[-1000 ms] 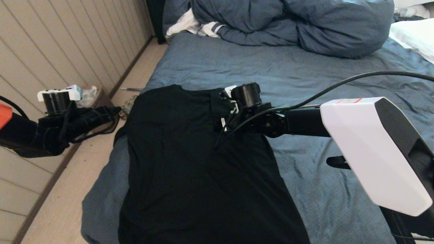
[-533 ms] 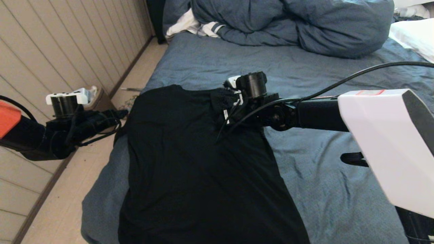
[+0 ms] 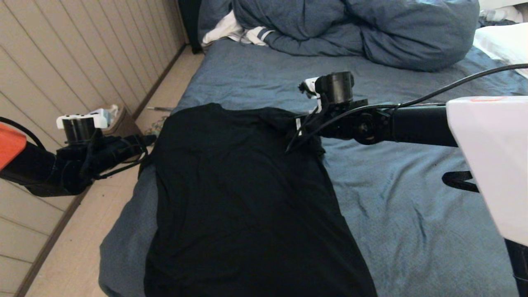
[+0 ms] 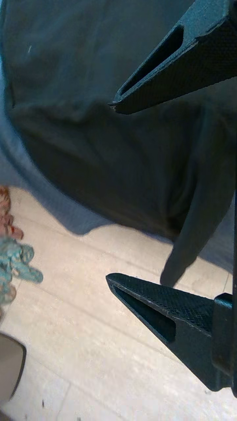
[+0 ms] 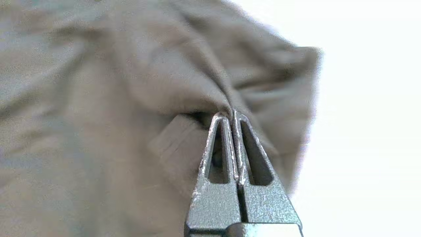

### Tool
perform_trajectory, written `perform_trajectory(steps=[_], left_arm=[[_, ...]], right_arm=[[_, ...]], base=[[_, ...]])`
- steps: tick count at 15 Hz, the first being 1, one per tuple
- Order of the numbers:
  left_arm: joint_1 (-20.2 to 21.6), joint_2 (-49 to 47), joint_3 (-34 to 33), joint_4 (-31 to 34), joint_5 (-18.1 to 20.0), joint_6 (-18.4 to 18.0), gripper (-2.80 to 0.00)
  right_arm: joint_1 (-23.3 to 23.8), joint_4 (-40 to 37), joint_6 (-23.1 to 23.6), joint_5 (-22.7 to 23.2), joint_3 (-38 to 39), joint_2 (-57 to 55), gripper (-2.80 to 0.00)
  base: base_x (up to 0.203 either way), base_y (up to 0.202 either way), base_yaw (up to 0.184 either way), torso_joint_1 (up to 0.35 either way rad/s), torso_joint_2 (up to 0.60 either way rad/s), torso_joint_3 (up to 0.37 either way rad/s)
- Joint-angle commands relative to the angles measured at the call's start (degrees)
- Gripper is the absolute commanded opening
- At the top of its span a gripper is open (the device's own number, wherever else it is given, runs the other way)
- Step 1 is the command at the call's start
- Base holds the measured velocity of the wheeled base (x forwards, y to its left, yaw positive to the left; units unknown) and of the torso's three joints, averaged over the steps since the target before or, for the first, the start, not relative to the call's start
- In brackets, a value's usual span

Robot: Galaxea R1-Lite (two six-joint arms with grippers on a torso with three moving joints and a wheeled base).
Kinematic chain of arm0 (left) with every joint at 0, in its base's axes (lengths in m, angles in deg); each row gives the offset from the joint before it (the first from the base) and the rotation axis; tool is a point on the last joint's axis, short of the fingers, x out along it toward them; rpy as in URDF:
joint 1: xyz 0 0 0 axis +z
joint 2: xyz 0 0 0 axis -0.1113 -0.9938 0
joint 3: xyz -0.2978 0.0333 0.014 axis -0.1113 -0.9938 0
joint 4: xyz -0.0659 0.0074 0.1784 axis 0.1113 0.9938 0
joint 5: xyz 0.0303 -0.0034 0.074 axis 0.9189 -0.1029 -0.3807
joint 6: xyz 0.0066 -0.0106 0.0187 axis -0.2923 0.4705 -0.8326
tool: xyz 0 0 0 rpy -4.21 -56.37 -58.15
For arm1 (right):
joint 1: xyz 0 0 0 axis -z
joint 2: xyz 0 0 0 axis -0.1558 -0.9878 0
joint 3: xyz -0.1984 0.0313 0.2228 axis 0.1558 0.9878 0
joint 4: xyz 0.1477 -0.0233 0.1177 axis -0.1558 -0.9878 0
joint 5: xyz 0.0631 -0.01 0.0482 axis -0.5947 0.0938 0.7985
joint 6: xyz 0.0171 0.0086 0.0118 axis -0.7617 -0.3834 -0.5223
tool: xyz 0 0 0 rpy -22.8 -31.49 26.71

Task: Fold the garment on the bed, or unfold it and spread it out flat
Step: Unford the black T-shirt

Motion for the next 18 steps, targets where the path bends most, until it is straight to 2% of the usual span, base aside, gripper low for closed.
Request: perform_trajectory(steps=[1, 6, 13, 16, 17, 18], left_arm=[[0.0, -0.1, -0.2, -0.5, 0.0, 0.1, 0.0], [-0.1, -0.3, -0.7, -1.0, 0.0, 0.1, 0.0], [-0.5, -0.4, -0.7, -1.2, 0.0, 0.1, 0.0], [-0.6, -0.4, -1.0, -1.2, 0.0, 0.0, 0.0], [-0.7, -0.4, -1.3, -1.2, 0.0, 0.0, 0.0], [-0.8, -0.4, -1.3, -1.2, 0.0, 0.0, 0.0]], right_arm=[[3.4, 0.0, -0.1, -0.2, 0.8, 0.4, -2.8], [12.0, 0.0, -3.3, -1.4, 1.9, -0.6, -2.8], [17.3, 0.1, -4.7, -1.5, 3.6, -0.7, -2.8], [17.5, 0.1, -4.8, -1.4, 4.4, -1.2, -2.8], [17.6, 0.1, -4.9, -1.5, 4.6, -1.2, 0.0], [17.6, 0.2, -4.8, -1.4, 4.9, -0.9, 0.0]], base=[[0.0, 0.0, 0.0, 0.0, 0.0, 0.0], [0.0, 0.0, 0.0, 0.0, 0.0, 0.0], [0.0, 0.0, 0.0, 0.0, 0.0, 0.0], [0.0, 0.0, 0.0, 0.0, 0.0, 0.0], [0.0, 0.0, 0.0, 0.0, 0.0, 0.0], [0.0, 0.0, 0.0, 0.0, 0.0, 0.0]])
